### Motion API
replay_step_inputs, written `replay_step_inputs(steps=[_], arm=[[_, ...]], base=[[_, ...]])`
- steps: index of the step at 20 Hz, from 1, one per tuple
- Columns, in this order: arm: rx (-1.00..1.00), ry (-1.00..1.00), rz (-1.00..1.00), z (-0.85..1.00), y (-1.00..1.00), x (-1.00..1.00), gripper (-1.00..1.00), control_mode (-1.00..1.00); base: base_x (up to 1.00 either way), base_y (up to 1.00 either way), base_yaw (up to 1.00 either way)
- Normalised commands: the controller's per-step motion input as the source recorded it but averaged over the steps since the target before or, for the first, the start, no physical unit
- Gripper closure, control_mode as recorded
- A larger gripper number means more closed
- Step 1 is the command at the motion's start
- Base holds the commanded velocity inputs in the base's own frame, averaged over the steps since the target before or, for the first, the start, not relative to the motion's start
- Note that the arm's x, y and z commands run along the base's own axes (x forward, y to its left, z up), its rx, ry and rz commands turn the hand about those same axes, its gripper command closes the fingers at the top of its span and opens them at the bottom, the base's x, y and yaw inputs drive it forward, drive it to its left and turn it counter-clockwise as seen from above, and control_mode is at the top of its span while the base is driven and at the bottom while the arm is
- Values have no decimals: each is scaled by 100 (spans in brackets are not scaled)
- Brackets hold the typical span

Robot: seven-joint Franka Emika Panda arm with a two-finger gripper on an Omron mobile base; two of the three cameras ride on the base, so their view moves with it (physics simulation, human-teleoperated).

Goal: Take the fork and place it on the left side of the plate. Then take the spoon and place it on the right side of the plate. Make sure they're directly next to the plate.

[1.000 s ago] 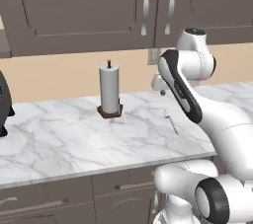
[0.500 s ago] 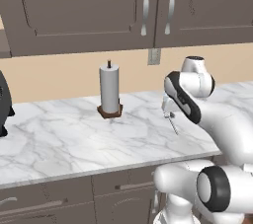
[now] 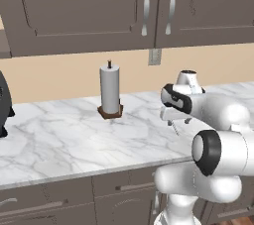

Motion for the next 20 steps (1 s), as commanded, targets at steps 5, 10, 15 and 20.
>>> replay_step_inputs(steps=[5,10,15,20], arm=[[0,-4,0,-28,-10,36,-100,-100],[0,0,0,-30,0,45,-100,-100],[0,0,0,-37,-1,35,-100,-100],[0,0,0,-32,-6,39,-100,-100]], base=[[0,0,0],[0,0,0],[0,0,0],[0,0,0]])
